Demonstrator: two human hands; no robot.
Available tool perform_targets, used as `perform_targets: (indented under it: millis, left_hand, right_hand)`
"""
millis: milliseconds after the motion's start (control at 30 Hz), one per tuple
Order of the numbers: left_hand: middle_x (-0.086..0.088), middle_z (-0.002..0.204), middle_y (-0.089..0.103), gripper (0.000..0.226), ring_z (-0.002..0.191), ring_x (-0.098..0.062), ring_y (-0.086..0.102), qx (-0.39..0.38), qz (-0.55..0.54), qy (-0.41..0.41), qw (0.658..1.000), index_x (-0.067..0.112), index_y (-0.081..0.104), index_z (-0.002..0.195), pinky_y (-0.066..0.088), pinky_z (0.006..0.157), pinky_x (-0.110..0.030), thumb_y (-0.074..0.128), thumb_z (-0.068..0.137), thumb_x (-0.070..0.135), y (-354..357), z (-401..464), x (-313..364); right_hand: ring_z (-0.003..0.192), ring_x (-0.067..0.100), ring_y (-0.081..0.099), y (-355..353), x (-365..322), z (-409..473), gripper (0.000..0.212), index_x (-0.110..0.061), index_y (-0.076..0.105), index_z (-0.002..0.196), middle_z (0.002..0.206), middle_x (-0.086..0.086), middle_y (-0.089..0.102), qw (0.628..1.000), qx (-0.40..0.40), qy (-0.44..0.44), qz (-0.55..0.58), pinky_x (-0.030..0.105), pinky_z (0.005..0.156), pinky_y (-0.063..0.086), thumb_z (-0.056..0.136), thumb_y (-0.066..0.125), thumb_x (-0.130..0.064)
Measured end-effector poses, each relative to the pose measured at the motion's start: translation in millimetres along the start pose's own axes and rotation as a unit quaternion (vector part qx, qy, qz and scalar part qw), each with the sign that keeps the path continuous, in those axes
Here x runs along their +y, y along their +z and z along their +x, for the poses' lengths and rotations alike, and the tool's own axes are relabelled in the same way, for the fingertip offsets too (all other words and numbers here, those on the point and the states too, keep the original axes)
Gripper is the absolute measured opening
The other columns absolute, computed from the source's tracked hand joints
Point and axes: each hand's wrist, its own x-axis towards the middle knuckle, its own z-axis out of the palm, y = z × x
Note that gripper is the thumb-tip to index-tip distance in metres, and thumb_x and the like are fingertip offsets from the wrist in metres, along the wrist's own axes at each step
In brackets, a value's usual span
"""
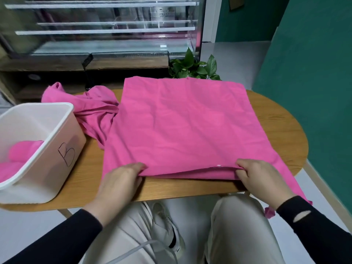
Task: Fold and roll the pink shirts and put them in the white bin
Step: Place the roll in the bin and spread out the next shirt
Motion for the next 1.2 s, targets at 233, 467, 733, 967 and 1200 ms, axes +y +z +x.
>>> perform_targets:
  millis: [233,467,733,967,1200]
  left_hand:
    - [0.0,0.088,0.073,0.025,0.086,-0.031,0.067,-0.035,-0.064,-0.047,0.996,0.039,0.065,0.1,0.049,0.069,-0.037,0.062,0.089,0.017,-23,-2,-42]
    - [0.004,0.076,0.064,0.014,0.07,-0.01,0.057,-0.308,-0.073,0.051,0.947,0.024,0.061,0.085,0.047,0.07,-0.025,0.062,0.097,0.031,-71,22,-62]
    - [-0.012,0.077,0.07,0.016,0.078,-0.038,0.067,0.033,-0.029,-0.025,0.999,0.019,0.061,0.084,0.051,0.064,-0.04,0.06,0.096,0.03,-47,63,-62]
    - [-0.017,0.087,0.072,0.006,0.087,-0.042,0.066,0.079,-0.073,-0.071,0.992,0.017,0.063,0.093,0.051,0.07,-0.044,0.058,0.092,0.019,-3,101,-52]
    - [-0.025,0.085,0.069,0.01,0.083,-0.047,0.064,0.103,-0.108,-0.082,0.985,0.009,0.063,0.099,0.045,0.068,-0.044,0.055,0.095,0.014,31,126,-37]
  right_hand:
    - [0.051,0.011,0.038,-23,13,6,0.023,-0.006,0.052,0.071,0.055,0.001,0.045,0.987,-0.116,0.007,0.115,0.027,0.053,0.033,0.094,0.051,-0.007]
    - [0.051,0.006,0.047,-58,28,16,0.039,-0.02,0.054,0.061,0.054,-0.011,0.051,0.962,-0.243,0.028,0.121,0.024,0.057,0.041,0.099,0.052,-0.012]
    - [0.074,0.03,0.06,-49,30,53,0.033,-0.033,0.044,0.069,0.071,-0.003,0.059,1.0,0.013,0.007,-0.024,0.036,0.063,0.04,0.093,0.055,-0.014]
    - [0.092,0.032,0.066,-20,-4,100,0.036,-0.024,0.068,0.111,0.099,0.007,0.064,0.99,0.068,0.026,-0.118,0.037,0.069,0.045,0.091,0.045,-0.004]
    - [0.092,0.034,0.066,22,-12,131,0.025,-0.021,0.063,0.107,0.097,0.01,0.068,0.998,0.046,0.037,-0.033,0.036,0.067,0.041,0.098,0.043,-0.009]
